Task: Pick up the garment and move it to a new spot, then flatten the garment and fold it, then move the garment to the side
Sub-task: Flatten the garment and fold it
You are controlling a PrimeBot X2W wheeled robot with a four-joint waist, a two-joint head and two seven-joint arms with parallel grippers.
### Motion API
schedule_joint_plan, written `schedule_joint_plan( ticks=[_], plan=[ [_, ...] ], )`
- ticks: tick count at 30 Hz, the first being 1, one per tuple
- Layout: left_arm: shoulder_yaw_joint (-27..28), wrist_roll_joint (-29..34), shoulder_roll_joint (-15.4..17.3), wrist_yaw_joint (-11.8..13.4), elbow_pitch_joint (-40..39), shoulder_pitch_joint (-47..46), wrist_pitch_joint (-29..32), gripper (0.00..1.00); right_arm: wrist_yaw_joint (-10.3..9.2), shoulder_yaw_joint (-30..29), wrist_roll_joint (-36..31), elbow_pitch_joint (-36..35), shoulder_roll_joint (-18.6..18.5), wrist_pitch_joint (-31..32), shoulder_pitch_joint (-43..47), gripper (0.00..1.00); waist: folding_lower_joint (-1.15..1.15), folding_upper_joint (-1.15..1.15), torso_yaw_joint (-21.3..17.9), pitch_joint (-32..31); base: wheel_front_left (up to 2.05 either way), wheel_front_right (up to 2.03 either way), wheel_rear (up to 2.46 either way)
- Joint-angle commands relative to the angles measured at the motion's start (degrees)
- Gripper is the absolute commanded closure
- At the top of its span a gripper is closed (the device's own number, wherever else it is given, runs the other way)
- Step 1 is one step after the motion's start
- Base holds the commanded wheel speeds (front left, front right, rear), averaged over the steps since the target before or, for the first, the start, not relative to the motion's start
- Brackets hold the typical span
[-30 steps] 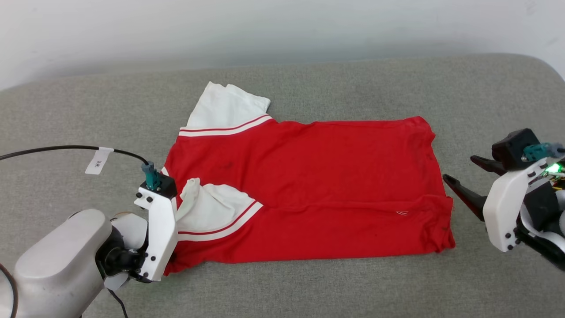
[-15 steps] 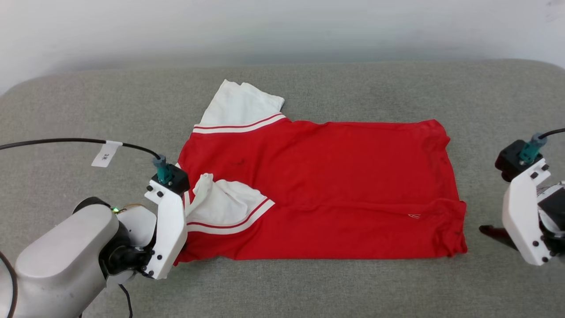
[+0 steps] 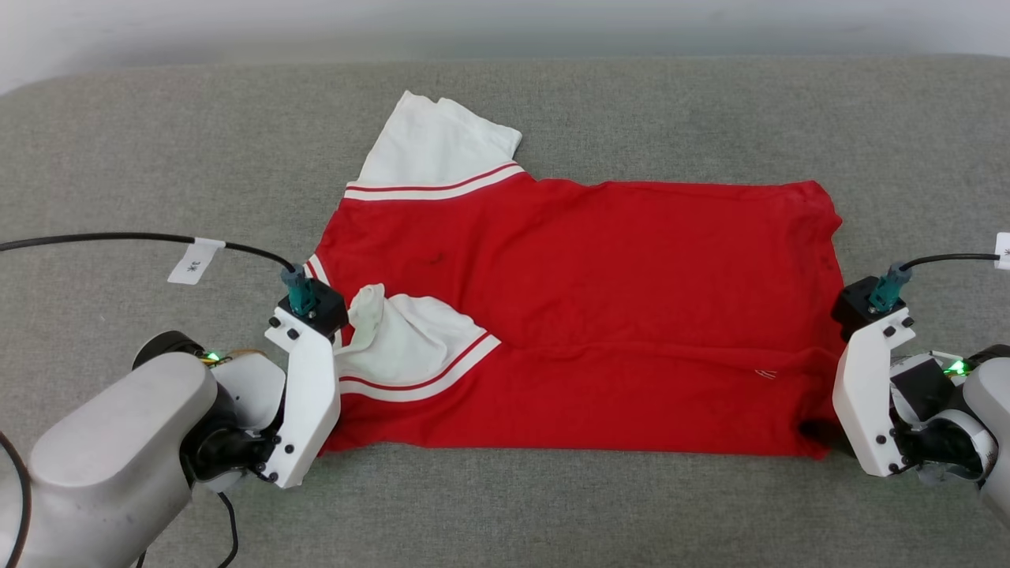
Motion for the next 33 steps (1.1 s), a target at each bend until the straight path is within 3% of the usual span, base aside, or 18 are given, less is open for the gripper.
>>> schedule_joint_plan(
  ticks=[1, 2, 3, 12, 21, 25, 31, 32, 33],
  plan=[
    [-0.22, -0.14, -0.01, -0.04, 0.05, -0.49, -0.35, 1.00, 0.05, 3.20, 0.57, 1.54, 3.35, 0.19, 3.57, 0.00, 0.01, 0.00, 0.10, 0.31, 0.00, 0.00, 0.00],
    [-0.30, -0.23, 0.02, -0.04, 0.21, -0.46, -0.60, 1.00, 0.10, 3.94, 1.00, 1.78, 3.53, -0.09, 3.69, 0.00, 0.01, 0.00, 0.06, 0.42, 0.00, 0.00, 0.00],
    [-0.67, -0.55, 0.09, -0.04, 0.83, 0.22, -1.61, 1.00, 0.10, 4.71, 2.26, 1.85, 2.81, -2.06, 2.76, 1.00, 0.01, 0.00, -0.24, -0.04, 0.00, 0.00, 0.00],
    [-2.14, -2.63, 2.11, -0.04, 0.49, 3.59, -4.35, 1.00, 0.01, 4.74, 6.42, -3.03, -5.99, -9.03, 1.67, 1.00, 0.01, 0.00, -0.75, -5.30, 0.00, 0.00, 0.00],
    [-3.88, -5.34, 5.61, -0.03, -3.95, 8.22, -5.20, 1.00, -0.02, 4.70, 10.51, -9.90, -14.62, -12.06, 6.74, 1.00, 0.01, 0.00, -0.54, -8.00, 0.00, 0.00, 0.00],
    [-4.42, -5.85, 5.17, 0.54, -3.89, 10.37, -6.03, 1.00, -0.02, 4.84, 10.83, -10.39, -15.43, -12.36, 9.13, 1.00, 0.01, 0.00, -0.59, -7.61, 0.00, 0.00, 0.00],
    [-5.52, -4.71, 3.36, 0.72, -0.94, 11.38, -7.48, 1.00, -0.01, 5.48, 8.90, -6.54, -12.01, -12.71, 10.83, 1.00, 0.01, 0.00, -0.77, -6.44, 0.00, 0.00, 0.00],
    [-5.50, -4.10, 3.15, 0.67, -0.56, 10.86, -8.16, 1.00, -0.01, 5.17, 8.74, -6.00, -11.33, -13.22, 10.86, 0.56, 0.01, 0.00, -0.74, -6.38, 0.00, 0.00, 0.00],
    [-5.27, -3.67, 3.03, 0.64, -0.27, 10.36, -8.95, 0.00, -0.01, 4.80, 8.58, -5.69, -10.62, -14.01, 10.73, 0.00, 0.01, 0.00, -0.72, -6.39, 0.00, 0.00, 0.00]
  ],
)
